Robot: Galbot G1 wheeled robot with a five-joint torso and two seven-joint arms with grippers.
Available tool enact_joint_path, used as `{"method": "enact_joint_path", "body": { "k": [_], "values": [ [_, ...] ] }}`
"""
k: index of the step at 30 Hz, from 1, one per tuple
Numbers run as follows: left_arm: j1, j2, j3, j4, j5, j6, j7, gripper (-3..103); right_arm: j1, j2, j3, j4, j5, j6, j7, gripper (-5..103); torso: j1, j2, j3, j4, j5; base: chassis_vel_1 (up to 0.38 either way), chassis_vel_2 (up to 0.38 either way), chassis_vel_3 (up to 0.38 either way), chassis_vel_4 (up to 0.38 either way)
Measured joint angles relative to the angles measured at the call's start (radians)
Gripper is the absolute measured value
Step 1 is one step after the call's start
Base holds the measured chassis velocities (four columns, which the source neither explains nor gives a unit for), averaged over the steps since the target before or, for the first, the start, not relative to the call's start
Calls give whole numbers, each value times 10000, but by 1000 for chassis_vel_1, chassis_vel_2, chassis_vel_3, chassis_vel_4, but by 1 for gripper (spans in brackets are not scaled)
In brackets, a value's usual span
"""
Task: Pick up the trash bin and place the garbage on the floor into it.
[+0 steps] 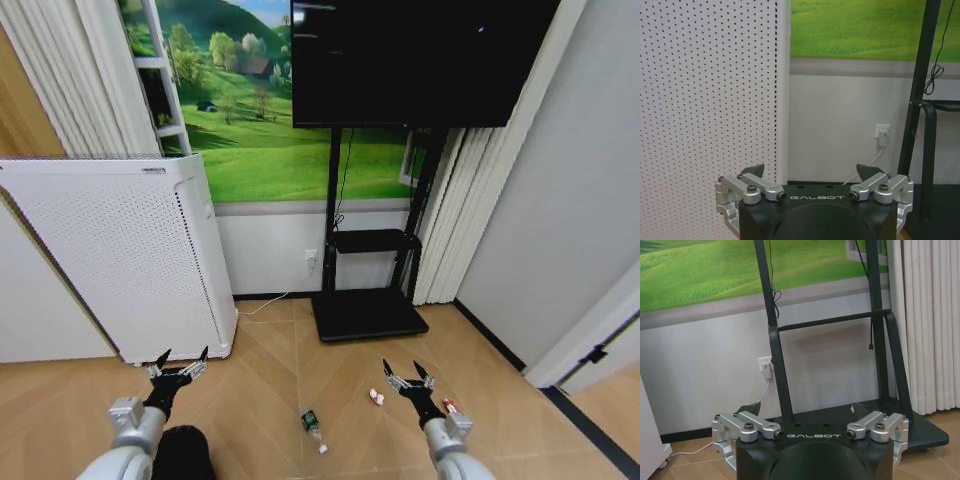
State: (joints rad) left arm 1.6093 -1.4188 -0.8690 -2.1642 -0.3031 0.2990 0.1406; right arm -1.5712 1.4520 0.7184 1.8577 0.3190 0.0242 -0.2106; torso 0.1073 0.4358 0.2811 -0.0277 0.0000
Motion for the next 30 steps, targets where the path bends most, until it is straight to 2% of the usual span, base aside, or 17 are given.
{"method": "enact_joint_path", "body": {
  "k": [12, 17, 30],
  "values": [
    [-10, -29, 7, 78, -67, -16, 11, 100, 10, 133, 55, 112, 4, -13, 17, 100, -135, -372, -236, 0, 0, 0, 0, 0, 0],
    [38, -59, -13, 79, 17, -56, 12, 100, 0, 117, 114, 131, 71, -9, 19, 100, -253, -702, -447, 0, 0, 0, 0, 0, 0],
    [53, -109, -29, -41, 38, -95, 23, 100, -82, 102, 150, 245, 59, 24, 20, 100, -436, -1232, -794, 0, 0, 0, 0, 0, 0]
  ]
}}
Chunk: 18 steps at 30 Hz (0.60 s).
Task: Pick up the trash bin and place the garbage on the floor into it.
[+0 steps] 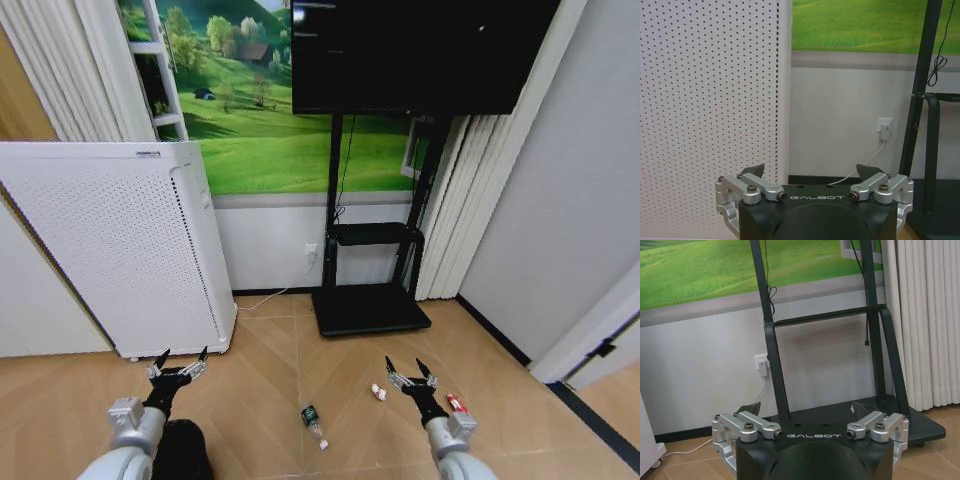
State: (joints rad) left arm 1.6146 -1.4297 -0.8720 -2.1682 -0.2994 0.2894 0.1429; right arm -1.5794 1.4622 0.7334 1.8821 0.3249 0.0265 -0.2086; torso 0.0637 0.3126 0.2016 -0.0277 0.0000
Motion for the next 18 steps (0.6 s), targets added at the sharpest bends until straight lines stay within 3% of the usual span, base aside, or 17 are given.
{"method": "enact_joint_path", "body": {
  "k": [18],
  "values": [
    [102, -48, -3, 32, 2, -167, 132, 100, -41, -14, -49, -31, -10, 80, -2, 100, -208, -668, -460, 0, -1, 0, 0, 0, 0]
  ]
}}
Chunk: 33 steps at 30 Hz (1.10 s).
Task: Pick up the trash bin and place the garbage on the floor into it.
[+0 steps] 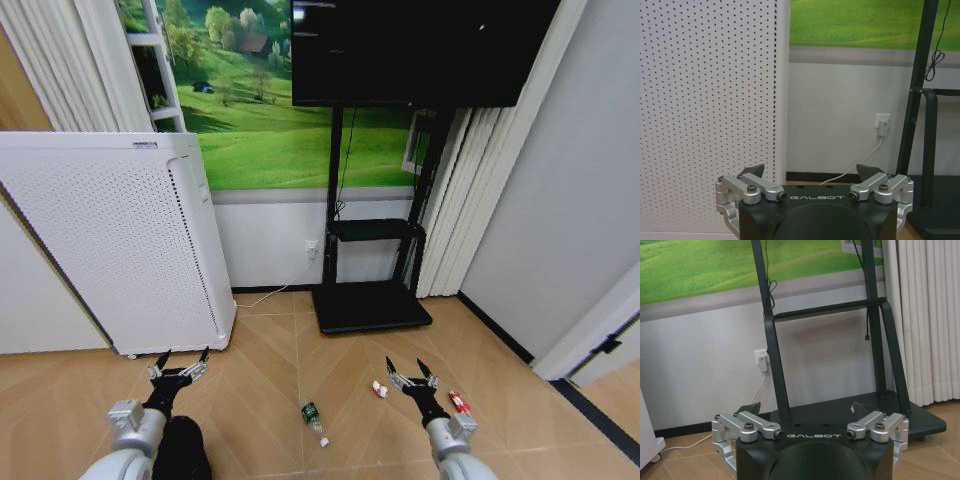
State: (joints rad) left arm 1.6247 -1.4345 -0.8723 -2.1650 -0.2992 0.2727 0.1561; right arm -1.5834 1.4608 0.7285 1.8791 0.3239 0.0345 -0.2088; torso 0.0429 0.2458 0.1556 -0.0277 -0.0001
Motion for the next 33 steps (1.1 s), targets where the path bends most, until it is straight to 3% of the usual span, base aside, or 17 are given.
{"method": "enact_joint_path", "body": {
  "k": [24, 33],
  "values": [
    [-10, -99, 14, 48, 213, -57, 20, 100, 64, -163, -11, -169, 193, 56, -2, 100, -266, -1003, -738, 0, 1, 0, 0, 0, 0],
    [-64, -40, 2, 118, 194, -57, 20, 100, 78, -80, -58, -191, 154, 51, 0, 100, -304, -1174, -871, 0, 1, 0, 0, 0, 0]
  ]
}}
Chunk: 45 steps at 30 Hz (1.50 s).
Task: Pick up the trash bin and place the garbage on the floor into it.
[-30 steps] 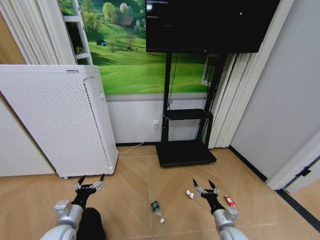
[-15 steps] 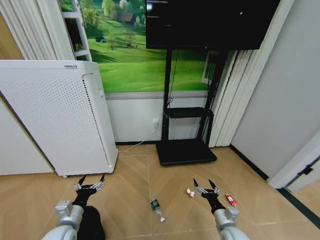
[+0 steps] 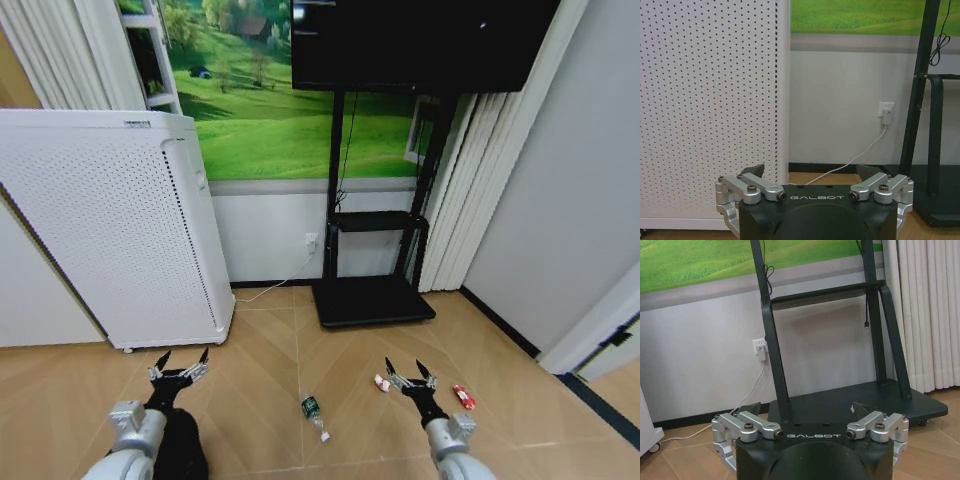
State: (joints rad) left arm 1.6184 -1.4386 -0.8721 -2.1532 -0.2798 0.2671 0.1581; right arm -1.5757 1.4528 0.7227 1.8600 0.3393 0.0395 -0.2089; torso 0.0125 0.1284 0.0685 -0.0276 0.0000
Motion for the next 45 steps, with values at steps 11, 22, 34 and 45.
{"method": "enact_joint_path", "body": {
  "k": [11, 22, 34, 45],
  "values": [
    [-8, -93, 14, -27, 20, 391, -1282, 100, 89, 115, -36, -10, -203, -194, 41, 100, -75, -392, -317, 0, -1, 0, 0, 0, 0],
    [1728, 706, -1611, -1507, -682, 2597, -1371, 100, -297, 248, 442, -129, -43, -32, 190, 100, -68, -357, -295, -2, -3, 0, 0, 0, 0],
    [3296, 1055, -3839, 1033, -1890, 239, -374, 100, -65, 336, 204, -545, -51, -80, 307, 100, -57, -320, -265, -3, 1, 0, 0, 0, 0],
    [3070, 854, -3753, 1861, -1632, 1202, -692, 100, 98, 213, 141, -1142, -112, 2, 371, 100, -51, -299, -249, 0, 0, 0, 0, 0, 0]
  ]
}}
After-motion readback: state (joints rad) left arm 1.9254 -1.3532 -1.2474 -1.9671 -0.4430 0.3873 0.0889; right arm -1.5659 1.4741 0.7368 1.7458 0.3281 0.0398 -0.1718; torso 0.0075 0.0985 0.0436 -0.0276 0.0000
